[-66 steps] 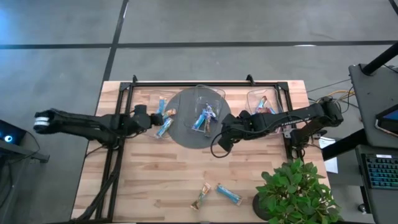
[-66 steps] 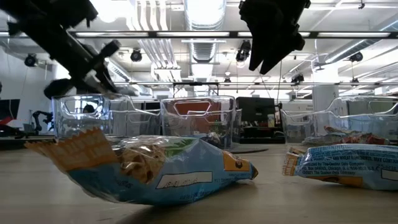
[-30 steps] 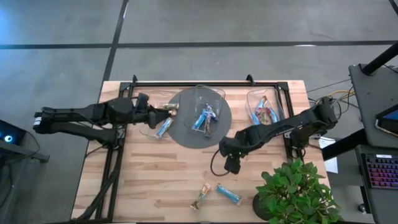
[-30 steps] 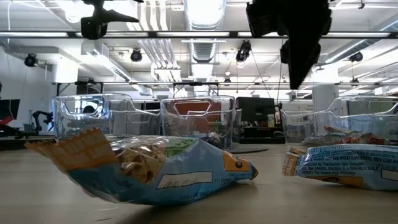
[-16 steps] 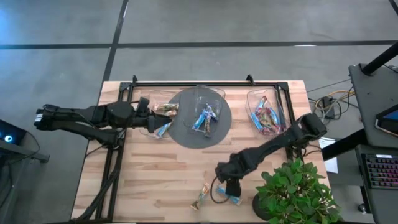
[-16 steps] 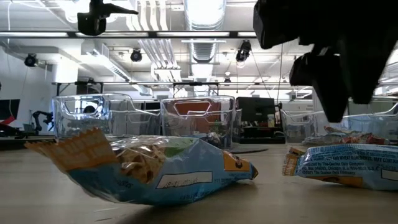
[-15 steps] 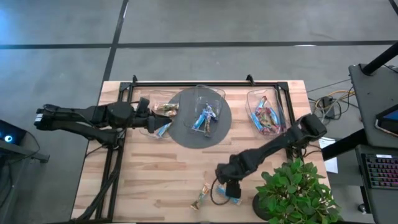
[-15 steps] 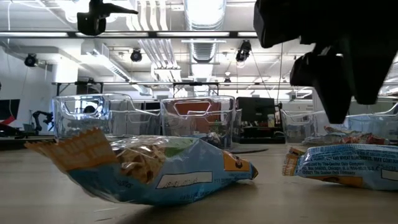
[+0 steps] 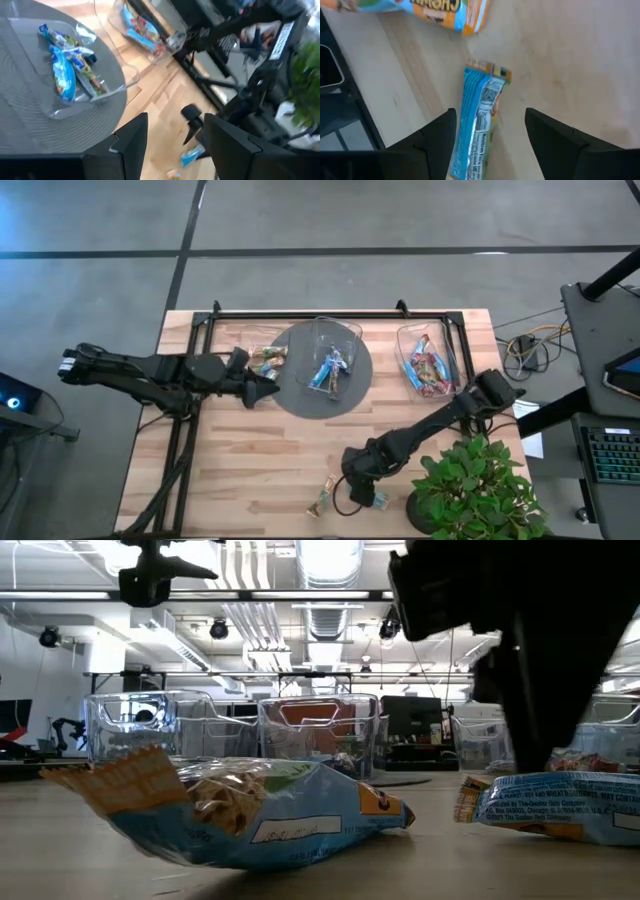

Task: Pick and place Granola Bars by type
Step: Put the yellow granola bar into the left transparent bin

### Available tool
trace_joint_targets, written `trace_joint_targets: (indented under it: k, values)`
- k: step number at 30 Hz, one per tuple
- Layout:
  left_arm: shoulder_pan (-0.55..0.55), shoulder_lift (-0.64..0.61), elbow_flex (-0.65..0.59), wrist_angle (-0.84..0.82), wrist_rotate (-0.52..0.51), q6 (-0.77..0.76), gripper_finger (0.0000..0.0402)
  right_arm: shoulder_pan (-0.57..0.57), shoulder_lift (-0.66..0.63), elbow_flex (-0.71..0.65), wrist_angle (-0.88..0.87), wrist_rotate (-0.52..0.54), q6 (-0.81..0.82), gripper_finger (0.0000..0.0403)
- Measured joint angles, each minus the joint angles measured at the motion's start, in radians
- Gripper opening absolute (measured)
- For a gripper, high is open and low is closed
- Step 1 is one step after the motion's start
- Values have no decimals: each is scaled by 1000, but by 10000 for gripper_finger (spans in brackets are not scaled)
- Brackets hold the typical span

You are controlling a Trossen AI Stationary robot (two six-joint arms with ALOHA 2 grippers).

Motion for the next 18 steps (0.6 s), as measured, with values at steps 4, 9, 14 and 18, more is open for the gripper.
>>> trace_joint_targets:
  k: [4,9,14,18]
  values:
    - [-20,8,-27,2,2,13,177,25,18,8,1,0,51,226]
    - [-27,9,-65,-1,2,22,177,37,43,8,-3,71,85,226]
    - [-27,7,-89,2,4,21,177,36,74,9,3,135,86,226]
    - [-27,5,-95,3,13,21,177,37,89,12,4,136,90,226]
